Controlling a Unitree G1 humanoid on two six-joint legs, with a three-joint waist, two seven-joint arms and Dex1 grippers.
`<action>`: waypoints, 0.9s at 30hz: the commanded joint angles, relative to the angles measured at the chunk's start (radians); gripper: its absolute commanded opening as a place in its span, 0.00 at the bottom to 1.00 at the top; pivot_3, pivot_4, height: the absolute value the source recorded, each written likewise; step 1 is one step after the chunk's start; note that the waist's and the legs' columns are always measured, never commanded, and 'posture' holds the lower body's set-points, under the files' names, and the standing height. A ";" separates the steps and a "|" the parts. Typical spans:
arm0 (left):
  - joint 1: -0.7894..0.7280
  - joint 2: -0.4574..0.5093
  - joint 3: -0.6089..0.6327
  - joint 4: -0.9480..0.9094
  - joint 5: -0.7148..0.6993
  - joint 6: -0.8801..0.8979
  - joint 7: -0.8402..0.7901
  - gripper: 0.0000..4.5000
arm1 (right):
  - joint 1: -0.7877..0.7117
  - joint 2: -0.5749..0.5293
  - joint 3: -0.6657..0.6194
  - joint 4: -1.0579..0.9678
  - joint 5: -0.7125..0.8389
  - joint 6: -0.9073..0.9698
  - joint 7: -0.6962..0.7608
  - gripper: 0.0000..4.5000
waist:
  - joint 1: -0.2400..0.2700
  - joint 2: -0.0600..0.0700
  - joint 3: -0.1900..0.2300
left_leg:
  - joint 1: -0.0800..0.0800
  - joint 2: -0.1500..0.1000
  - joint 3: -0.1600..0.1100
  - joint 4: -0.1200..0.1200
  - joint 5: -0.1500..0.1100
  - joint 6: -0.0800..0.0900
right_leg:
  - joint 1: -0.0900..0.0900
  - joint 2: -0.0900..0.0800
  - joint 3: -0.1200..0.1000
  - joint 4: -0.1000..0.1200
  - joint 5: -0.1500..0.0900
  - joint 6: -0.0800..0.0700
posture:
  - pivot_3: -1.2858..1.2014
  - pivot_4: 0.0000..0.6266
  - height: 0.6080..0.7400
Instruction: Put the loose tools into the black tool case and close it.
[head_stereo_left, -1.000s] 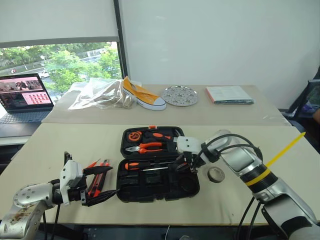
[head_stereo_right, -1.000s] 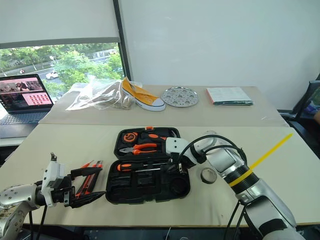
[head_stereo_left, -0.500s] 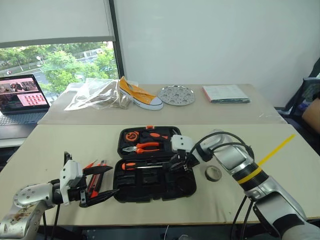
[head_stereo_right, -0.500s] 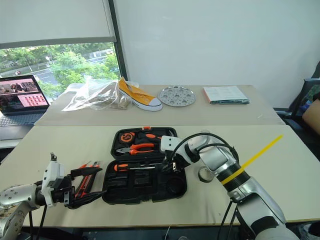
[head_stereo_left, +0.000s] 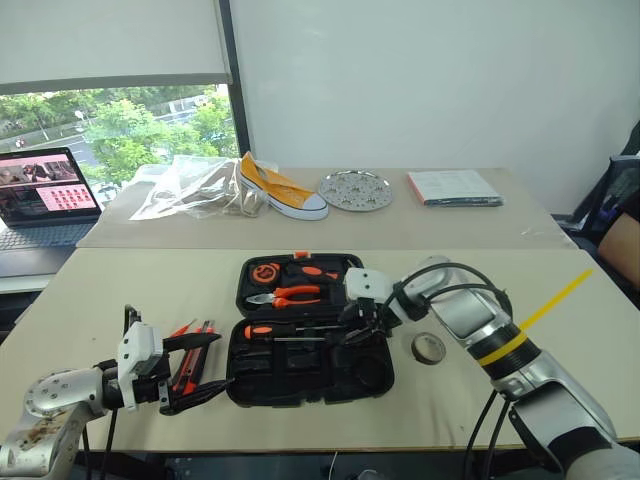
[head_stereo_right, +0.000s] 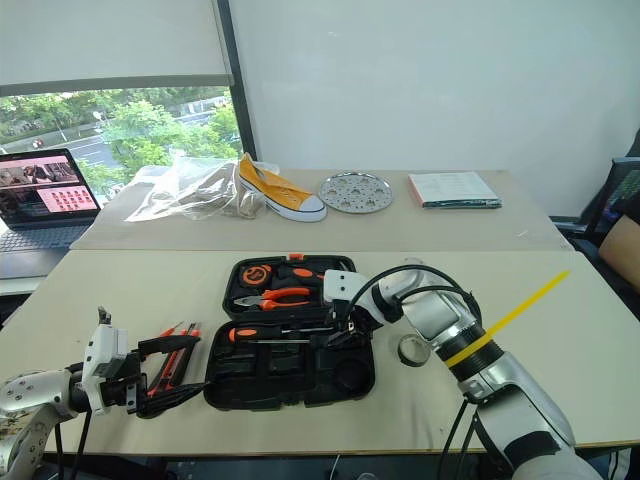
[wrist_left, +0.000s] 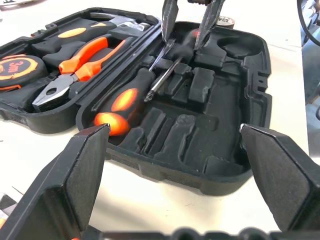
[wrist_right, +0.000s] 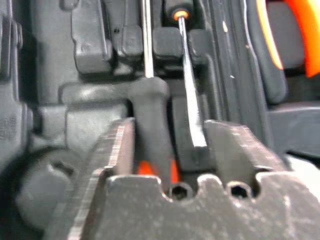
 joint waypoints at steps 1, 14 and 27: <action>-0.014 0.012 0.024 -0.008 -0.004 -0.004 0.010 1.00 | -0.038 -0.013 -0.082 -0.016 0.108 -0.027 0.096 0.78 | -0.002 0.000 0.000 | 0.000 0.000 0.000 0.000 0.000 0.000 | 0.000 0.000 0.000 0.000 0.000 0.000 | 0.52 0.24 1.00; -0.012 0.004 0.025 0.043 0.009 -0.040 0.008 1.00 | 0.027 0.012 -0.124 0.025 0.122 -0.099 0.025 0.16 | 0.002 0.000 0.000 | 0.000 0.000 0.000 0.000 0.000 0.000 | 0.000 -0.001 0.000 0.001 0.000 0.000 | 0.52 0.24 1.00; 0.001 0.001 0.043 0.080 0.018 -0.090 0.006 1.00 | 0.080 0.095 -0.052 0.095 0.040 -0.116 -0.051 0.01 | 0.000 0.000 0.000 | 0.000 0.000 0.000 0.000 0.000 0.000 | 0.000 -0.001 0.000 0.001 0.000 0.000 | 0.52 0.24 1.00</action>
